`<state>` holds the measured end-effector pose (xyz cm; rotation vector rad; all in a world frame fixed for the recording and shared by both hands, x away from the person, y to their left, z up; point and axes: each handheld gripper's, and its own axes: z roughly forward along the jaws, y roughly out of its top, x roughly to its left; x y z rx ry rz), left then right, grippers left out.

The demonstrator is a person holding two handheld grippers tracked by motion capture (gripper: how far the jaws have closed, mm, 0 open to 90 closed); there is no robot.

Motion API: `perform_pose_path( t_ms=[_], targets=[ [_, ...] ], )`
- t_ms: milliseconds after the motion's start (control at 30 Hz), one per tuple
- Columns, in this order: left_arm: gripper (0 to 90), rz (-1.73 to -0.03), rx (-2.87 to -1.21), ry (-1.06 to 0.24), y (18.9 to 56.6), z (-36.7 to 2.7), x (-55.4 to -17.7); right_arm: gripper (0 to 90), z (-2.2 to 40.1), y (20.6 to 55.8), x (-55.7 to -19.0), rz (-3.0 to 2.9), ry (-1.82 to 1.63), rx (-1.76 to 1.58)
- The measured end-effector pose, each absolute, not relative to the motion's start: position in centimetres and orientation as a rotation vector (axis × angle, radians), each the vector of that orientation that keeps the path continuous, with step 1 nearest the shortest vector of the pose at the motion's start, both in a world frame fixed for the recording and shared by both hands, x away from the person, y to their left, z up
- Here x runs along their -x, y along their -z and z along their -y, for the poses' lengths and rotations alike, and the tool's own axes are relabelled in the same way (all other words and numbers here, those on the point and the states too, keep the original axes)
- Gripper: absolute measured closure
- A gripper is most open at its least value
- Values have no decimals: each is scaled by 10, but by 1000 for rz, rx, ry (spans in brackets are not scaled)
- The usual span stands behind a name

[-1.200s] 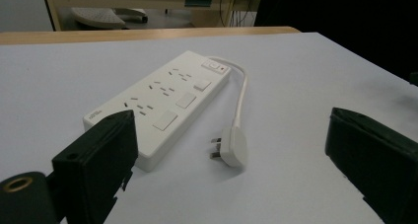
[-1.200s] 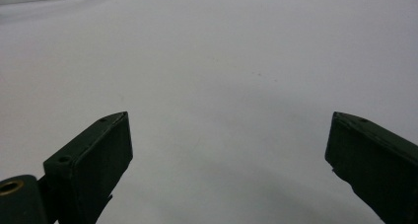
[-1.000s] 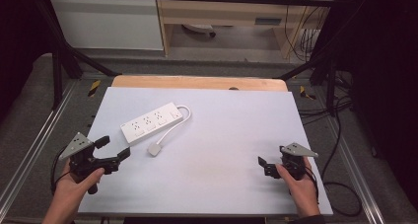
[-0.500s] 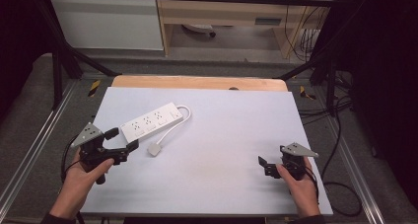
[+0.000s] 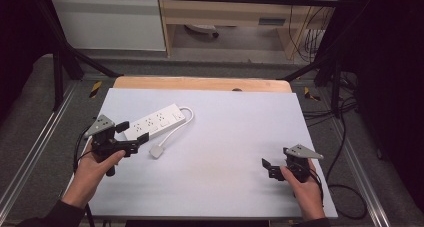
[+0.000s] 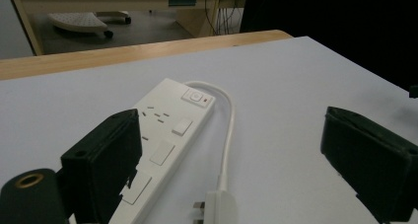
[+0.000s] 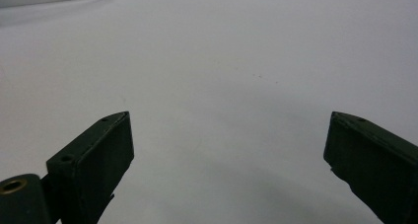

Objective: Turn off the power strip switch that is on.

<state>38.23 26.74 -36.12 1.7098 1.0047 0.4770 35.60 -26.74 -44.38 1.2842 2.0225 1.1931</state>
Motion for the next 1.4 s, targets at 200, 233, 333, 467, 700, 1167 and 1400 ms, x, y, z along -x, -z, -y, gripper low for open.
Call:
perform_pose_path(
  t_ms=[200, 233, 333, 467, 700, 1167, 1400],
  targets=[
    [86, -1000, -1715, -471, 359, -259, -392, 52, 267, 443, -356, -2017, -1195, -1284],
    [86, -998, -1715, -470, 359, -258, -393, 52, 268, 443, -356, -2017, -1193, -1281],
    [87, -992, -1714, -477, 358, -254, -397, 53, 268, 443, -356, -2017, -1193, -1280],
    [87, -989, -1718, -482, 358, -250, -403, 53, 268, 443, -356, -2018, -1194, -1281],
    [99, -990, -1719, -488, 361, -242, -412, 53, 268, 443, -356, -2017, -1197, -1284],
    [154, -981, -1711, -486, 358, -226, -427, 54, 268, 442, -355, -2017, -1201, -1284],
    [227, -985, -1712, -489, 357, -222, -432, 54, 268, 442, -355, -2021, -1200, -1280]
  ],
)
